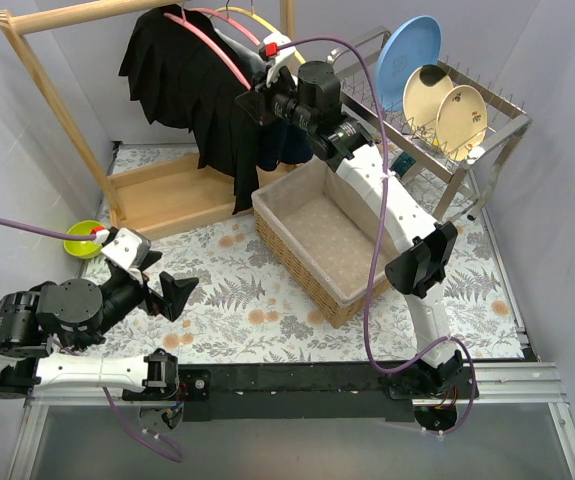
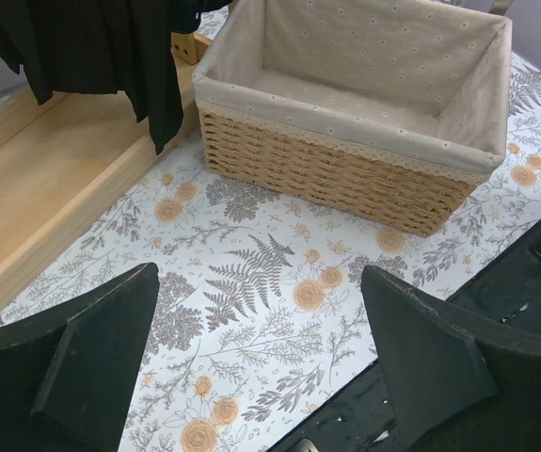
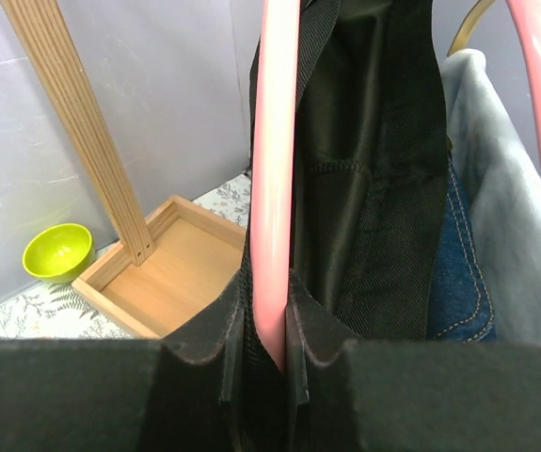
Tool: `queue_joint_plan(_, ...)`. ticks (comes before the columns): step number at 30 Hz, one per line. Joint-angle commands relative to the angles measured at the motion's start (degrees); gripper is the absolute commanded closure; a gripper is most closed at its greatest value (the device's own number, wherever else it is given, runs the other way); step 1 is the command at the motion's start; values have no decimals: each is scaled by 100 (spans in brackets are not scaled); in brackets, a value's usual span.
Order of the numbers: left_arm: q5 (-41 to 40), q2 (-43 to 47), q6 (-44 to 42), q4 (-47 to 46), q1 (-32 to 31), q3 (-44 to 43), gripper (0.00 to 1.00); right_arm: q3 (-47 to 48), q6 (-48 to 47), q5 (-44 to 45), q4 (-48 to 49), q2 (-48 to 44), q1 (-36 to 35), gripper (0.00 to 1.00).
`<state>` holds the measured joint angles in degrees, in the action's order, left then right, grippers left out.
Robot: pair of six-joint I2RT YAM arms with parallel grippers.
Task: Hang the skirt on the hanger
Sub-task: Hang the hanger with skirt onto the clothesline
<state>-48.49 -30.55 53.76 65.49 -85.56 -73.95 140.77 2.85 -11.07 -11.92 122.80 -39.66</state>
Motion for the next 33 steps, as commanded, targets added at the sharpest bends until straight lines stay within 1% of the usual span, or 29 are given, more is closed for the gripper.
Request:
queue_joint_plan(1,50,13,65,-125,31,56,11,109,-4,-159,972,-151,-24,99)
queue_joint_plan(10,173,-65,3,-362,31,206,11,-400,22,-343,920,-248,-24,99)
queue_joint_plan(13,200,-144,-5,-362,31,153,10,-559,-4,-396,885,-318,-24,91)
queue_joint_plan(14,217,-162,3,-371,31,136,11,-603,-56,-413,859,-397,-24,83)
queue_joint_plan(16,235,-206,-41,-380,31,127,11,-726,-127,-483,806,-511,-16,73)
queue_joint_plan(17,243,-206,-58,-440,31,127,11,-779,-162,-553,779,-634,-16,63)
queue_joint_plan(19,261,-197,-128,-511,31,179,10,-840,-267,-668,675,-792,-16,53)
queue_joint_plan(20,261,-189,-155,-598,31,197,10,-910,-268,-773,648,-950,-7,44)
queue_joint_plan(21,270,-180,-164,-625,31,214,10,-928,-268,-826,621,-1047,-7,41)
queue_joint_plan(22,279,-171,-173,-652,31,232,10,-946,-268,-914,534,-1117,-7,34)
queue_joint_plan(24,279,-197,-146,-687,31,223,10,-1016,-443,-1046,446,-1372,20,28)
queue_joint_plan(25,287,-197,-103,-678,31,215,10,-1034,-443,-1090,402,-1469,28,21)
queue_joint_plan(28,296,-276,3,-626,22,136,10,-1165,-557,-1195,173,-1873,63,13)
queue_joint_plan(29,270,-311,90,-556,30,49,10,-1235,-584,-1222,51,-2126,81,12)
queue_joint_plan(31,287,-391,161,-520,31,-31,2,-1490,-776,-1222,-99,-2417,90,11)
queue_joint_plan(32,287,-417,214,-511,31,-110,2,-1604,-864,-1187,-187,-2750,99,9)
queue_joint_plan(33,287,-452,232,-511,31,-137,2,-1945,-918,-1161,-318,-2936,99,9)
